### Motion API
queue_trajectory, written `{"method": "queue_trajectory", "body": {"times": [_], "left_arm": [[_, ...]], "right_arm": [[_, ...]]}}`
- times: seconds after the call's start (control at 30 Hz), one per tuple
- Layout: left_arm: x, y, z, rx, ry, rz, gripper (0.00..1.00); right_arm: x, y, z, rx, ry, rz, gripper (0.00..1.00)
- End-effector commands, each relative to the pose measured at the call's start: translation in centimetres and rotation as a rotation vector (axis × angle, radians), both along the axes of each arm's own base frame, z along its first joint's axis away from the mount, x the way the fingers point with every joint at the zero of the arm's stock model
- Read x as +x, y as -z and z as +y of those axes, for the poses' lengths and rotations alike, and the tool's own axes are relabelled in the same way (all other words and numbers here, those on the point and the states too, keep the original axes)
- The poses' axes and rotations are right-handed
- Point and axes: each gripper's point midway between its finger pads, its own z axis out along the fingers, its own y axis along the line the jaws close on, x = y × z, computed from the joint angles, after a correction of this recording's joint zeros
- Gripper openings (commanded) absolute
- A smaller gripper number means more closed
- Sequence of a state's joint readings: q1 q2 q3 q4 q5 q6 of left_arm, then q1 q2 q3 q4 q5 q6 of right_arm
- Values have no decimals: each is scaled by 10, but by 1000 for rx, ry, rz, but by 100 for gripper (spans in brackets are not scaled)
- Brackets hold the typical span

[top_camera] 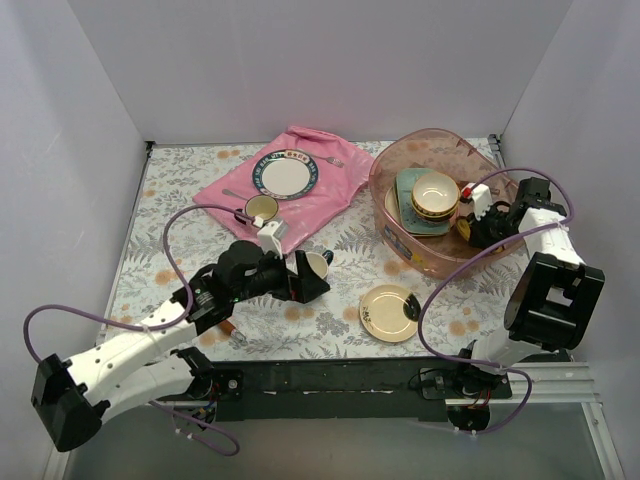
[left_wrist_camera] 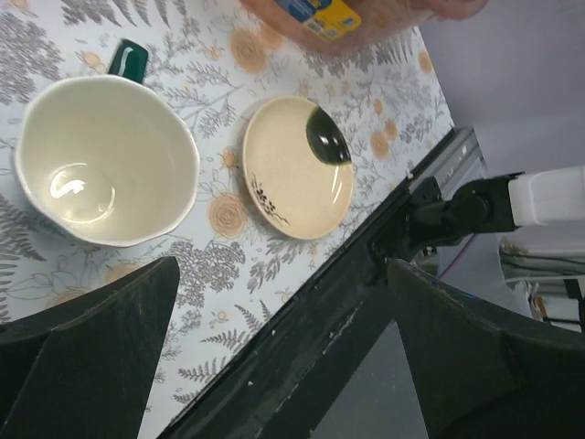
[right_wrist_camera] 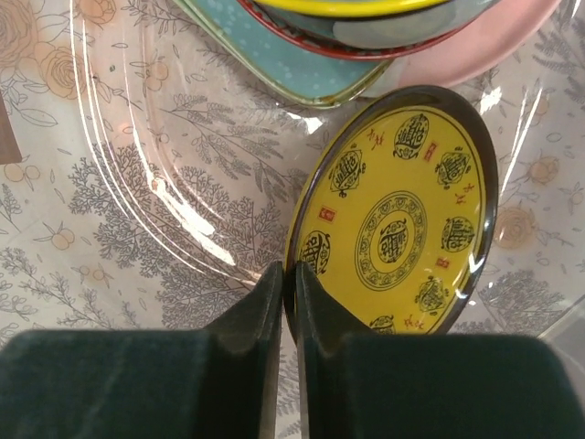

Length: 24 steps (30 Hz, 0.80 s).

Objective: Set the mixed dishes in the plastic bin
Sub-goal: Place the plate in the plastic bin.

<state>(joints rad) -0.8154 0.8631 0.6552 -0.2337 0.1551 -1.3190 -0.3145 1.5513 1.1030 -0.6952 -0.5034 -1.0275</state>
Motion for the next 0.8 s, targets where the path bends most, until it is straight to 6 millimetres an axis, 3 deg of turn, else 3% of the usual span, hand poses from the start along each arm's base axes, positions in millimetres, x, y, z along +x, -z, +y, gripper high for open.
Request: {"method": "queue_trajectory", "body": {"times": [0.0,0.13,0.2,0.27,0.3,0.33,0.5,0.77], "left_arm": [[-8,-19,-30,-61,138,28,98],[-17,-15,-58,-13,212,32,98],[-22,-18,-72,8,237,15,98],[-24,-2,-83,66,249,39,98],[-28,-5,-91,75,260,26,98],[-28,9,-96,117,264,48,98],[-38,29,-116,198,282,72,98],[-34,65,-126,323,186,116,98]], "right_arm": [[-5,7,3,20,-13,21,19],[-8,4,5,27,-14,17,32],[-9,1,8,40,-16,13,34],[-9,-6,9,43,-14,-2,36],[-8,-11,10,52,-10,-10,36],[-7,-19,11,52,-7,-31,36],[-5,-56,21,102,-4,-128,37],[-28,-124,57,199,-105,-340,45]]}}
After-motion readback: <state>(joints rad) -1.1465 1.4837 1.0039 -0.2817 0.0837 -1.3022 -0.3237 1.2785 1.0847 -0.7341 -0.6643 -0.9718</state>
